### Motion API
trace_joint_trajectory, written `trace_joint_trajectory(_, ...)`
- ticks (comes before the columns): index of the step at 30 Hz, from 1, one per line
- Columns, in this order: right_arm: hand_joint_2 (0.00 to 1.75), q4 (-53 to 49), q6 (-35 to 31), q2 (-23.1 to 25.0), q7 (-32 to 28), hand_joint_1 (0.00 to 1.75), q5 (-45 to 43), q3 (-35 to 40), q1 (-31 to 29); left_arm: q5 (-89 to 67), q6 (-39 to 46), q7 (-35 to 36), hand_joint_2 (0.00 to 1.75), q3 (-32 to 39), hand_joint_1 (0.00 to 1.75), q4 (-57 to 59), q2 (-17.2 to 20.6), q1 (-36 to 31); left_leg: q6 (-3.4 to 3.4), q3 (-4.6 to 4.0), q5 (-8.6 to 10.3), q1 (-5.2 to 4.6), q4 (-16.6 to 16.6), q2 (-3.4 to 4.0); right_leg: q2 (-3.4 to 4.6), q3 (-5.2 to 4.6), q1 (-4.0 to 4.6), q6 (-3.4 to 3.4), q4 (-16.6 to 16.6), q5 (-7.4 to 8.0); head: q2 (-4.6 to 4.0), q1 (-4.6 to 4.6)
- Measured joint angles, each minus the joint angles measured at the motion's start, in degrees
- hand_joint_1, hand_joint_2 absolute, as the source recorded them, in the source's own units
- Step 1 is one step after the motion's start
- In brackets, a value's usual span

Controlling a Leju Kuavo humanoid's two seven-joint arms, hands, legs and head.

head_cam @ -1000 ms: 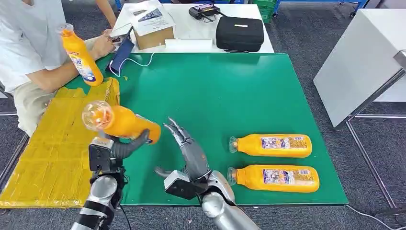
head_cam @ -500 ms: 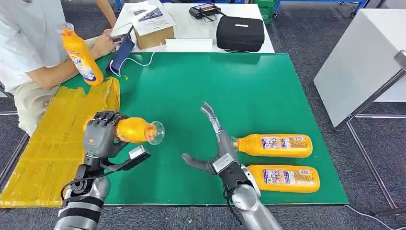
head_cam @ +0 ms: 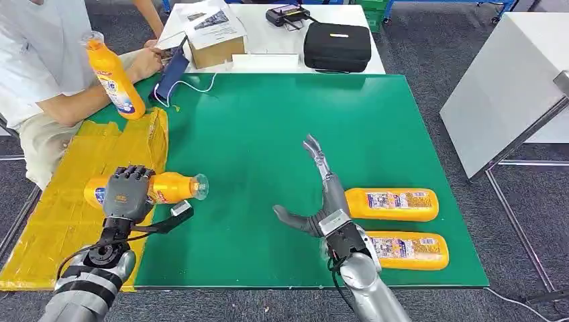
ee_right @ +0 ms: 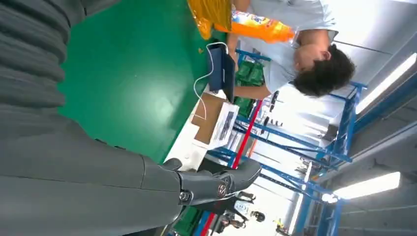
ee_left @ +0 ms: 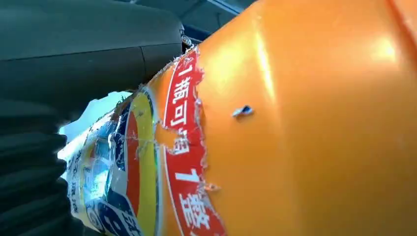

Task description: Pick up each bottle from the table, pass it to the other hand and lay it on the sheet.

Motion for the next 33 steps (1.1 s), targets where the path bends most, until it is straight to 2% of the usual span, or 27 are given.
trace_joint_trajectory(3, 1.75, -0.02, -0.02, -0.11, 0.00, 0.00, 0.00, -0.04, 0.00, 0.00, 0.00, 1.01, 1.75, -1.25, 1.75, 1.03, 0.79, -0.53, 0.00, 0.00, 0.00, -0.01, 0.00, -0.03, -0.01, 0.00, 0.00, 0.00, -0.01, 0.00, 0.00, 0.00)
trace_joint_trajectory(9, 1.75, -0.02, -0.20, -0.59, 0.00, 0.00, 0.13, -0.13, -0.19, 0.00, 0.00, 8.61, 1.75, -7.88, 1.75, 6.16, 3.23, -3.45, -0.01, 0.00, 0.01, 0.02, 0.00, -0.02, -0.01, -0.01, 0.02, 0.00, 0.00, 0.00, 0.00, 0.00)
trace_joint_trajectory(14, 1.75, 0.00, -0.20, -0.77, 0.00, 0.00, 1.07, -0.13, -0.71, 0.00, 0.00, 8.37, 1.75, -11.08, 1.75, 10.49, 3.83, -5.85, 0.00, 0.00, 0.02, 0.02, 0.00, -0.02, -0.01, 0.00, 0.02, 0.00, 0.01, 0.00, 0.00, 0.00)
trace_joint_trajectory(15, 1.75, 0.02, -0.20, -0.83, 0.02, 0.00, 1.25, -0.13, -0.77, 0.00, 0.00, 8.15, 1.75, -11.46, 0.05, 11.15, 3.83, -6.21, 0.00, -0.01, 0.02, 0.02, 0.00, -0.02, -0.01, 0.00, 0.02, 0.00, 0.01, 0.00, 0.00, 0.00)
trace_joint_trajectory(16, 1.75, 0.02, -0.20, -0.92, 0.09, 0.00, 1.58, -0.13, -0.85, 0.00, 0.02, 7.71, 1.75, -11.76, 0.00, 11.79, 3.83, -6.49, 0.00, -0.01, 0.02, 0.01, 0.00, -0.02, -0.01, 0.00, 0.01, 0.00, 0.01, 0.00, 0.00, 0.00)
trace_joint_trajectory(26, 1.75, 1.18, -1.42, -2.10, 2.32, 0.00, 4.83, -0.11, -2.20, 3.59, 0.02, -0.79, 1.75, -7.36, 0.00, 12.92, 1.79, -6.42, 0.00, -0.05, 0.01, 0.00, 0.00, -0.05, -0.02, -0.03, 0.01, 0.01, 0.00, 0.00, 0.00, -0.02)
trace_joint_trajectory(30, 1.75, 2.08, -2.01, -2.67, 3.26, 0.00, 5.46, -0.50, -2.71, 8.70, 0.13, -9.08, 1.75, -0.78, 0.00, 12.72, -0.33, -5.25, 0.00, -0.04, 0.01, 0.00, 0.00, -0.04, -0.01, -0.01, 0.01, 0.01, 0.00, 0.00, 0.00, -0.02)
trace_joint_trajectory(33, 1.75, 2.82, -2.16, -3.10, 3.74, 0.00, 5.29, -1.55, -2.83, 7.12, 0.28, -12.28, 1.75, 5.12, 0.00, 11.48, -2.20, -3.41, 0.00, -0.05, 0.01, 0.00, 0.00, -0.04, -0.01, -0.02, 0.01, 0.01, 0.00, 0.00, 0.00, 0.02)
